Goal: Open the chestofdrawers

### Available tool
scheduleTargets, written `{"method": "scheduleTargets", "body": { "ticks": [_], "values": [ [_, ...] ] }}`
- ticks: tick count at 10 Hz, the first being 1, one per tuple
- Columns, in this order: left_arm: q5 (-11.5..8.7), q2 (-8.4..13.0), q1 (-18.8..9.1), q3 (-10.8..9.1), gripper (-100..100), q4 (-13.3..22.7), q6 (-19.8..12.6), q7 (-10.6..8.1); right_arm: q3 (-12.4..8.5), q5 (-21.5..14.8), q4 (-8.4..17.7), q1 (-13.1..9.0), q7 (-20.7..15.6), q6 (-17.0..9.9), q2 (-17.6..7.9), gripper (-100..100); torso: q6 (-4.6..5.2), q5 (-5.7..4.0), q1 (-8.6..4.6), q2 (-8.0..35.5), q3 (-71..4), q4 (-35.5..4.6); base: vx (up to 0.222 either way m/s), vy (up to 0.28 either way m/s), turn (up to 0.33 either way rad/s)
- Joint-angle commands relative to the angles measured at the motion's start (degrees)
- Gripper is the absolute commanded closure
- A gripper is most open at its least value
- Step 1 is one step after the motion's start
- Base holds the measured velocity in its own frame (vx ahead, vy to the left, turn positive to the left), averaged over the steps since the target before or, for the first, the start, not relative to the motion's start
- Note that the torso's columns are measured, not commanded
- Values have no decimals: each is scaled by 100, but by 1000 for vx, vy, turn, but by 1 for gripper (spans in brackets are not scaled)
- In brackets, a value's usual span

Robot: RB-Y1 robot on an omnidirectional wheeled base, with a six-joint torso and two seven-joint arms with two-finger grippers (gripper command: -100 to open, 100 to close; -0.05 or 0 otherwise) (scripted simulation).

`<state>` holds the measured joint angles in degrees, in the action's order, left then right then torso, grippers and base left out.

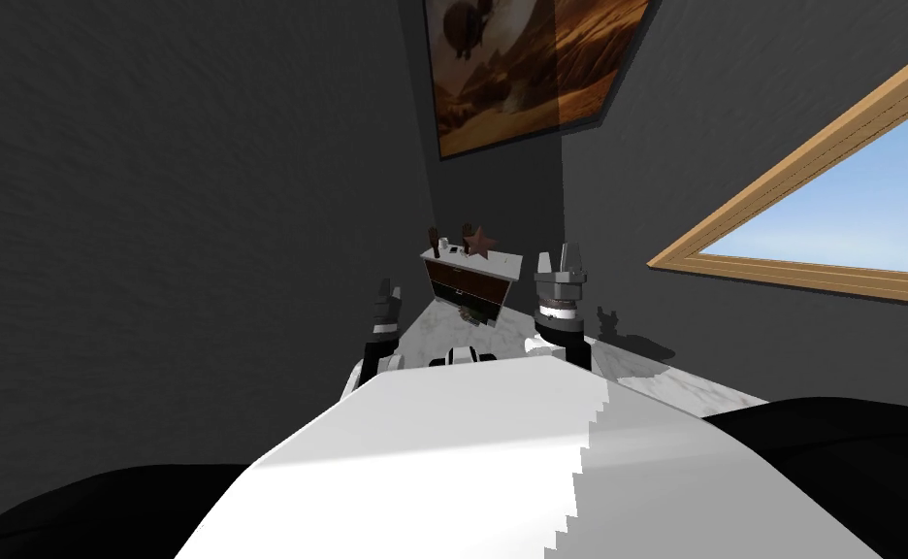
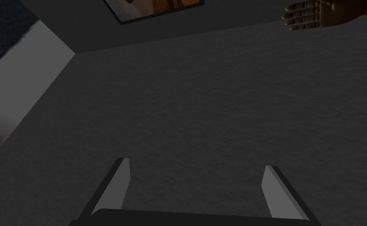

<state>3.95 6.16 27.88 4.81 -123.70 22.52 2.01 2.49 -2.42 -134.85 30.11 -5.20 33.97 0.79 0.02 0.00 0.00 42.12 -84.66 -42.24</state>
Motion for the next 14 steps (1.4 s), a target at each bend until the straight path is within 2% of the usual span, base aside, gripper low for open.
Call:
{"method": "scheduleTargets", "body": {
  "ticks": [1,14],
  "values": [
    [4,155,-136,132,-100,361,-85,-24,0,0,0,1,0,0,0,0,-3,1,2,1,-1,0,110,-22,-76],
    [27,134,-1005,654,-100,2024,-547,-111,0,0,0,0,0,0,0,0,-2,-1,-4,22,12,-6,91,-10,-69]
  ]
}}
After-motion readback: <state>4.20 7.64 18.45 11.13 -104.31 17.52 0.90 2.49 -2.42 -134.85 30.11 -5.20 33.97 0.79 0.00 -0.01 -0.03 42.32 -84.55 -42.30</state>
